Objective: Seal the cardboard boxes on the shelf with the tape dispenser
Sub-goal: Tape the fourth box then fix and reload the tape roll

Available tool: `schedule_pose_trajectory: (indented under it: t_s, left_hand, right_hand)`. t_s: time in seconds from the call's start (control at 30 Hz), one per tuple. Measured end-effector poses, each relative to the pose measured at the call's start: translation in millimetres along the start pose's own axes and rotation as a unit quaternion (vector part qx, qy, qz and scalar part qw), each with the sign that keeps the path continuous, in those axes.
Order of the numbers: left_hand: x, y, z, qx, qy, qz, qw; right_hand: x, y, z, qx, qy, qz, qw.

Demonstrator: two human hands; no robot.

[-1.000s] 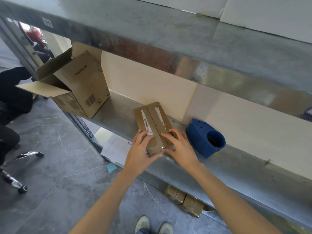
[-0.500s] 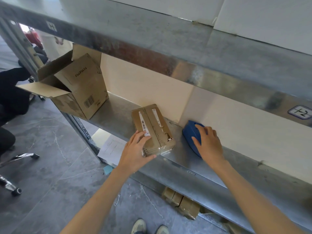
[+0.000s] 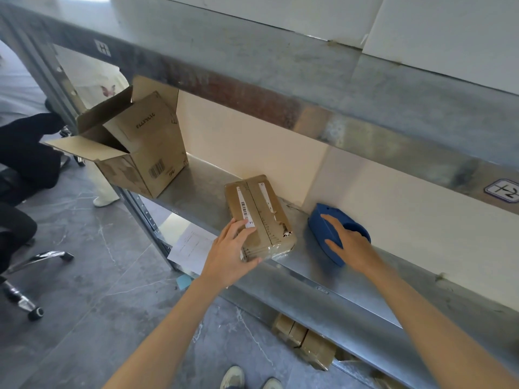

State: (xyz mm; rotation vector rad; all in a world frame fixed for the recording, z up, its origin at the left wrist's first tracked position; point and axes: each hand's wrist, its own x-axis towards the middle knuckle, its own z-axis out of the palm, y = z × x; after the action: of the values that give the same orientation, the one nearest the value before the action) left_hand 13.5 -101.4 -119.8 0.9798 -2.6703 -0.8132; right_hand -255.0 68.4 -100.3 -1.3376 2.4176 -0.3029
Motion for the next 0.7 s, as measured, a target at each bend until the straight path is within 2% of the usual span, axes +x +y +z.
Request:
schedule_pose_trajectory:
  t_s: [0.33, 0.7]
  left_hand:
    - [0.4, -4.0, 3.0, 0.0, 0.008, 0.012, 1.0]
    - [2.0, -4.1, 5.4, -0.003, 0.004, 0.002, 1.0]
  right_hand:
    - [13.7, -1.0, -8.7, 0.009, -0.112, 0.01, 0.994]
    - [32.1, 2.7, -14.9, 0.048, -0.156, 0.025, 0.986]
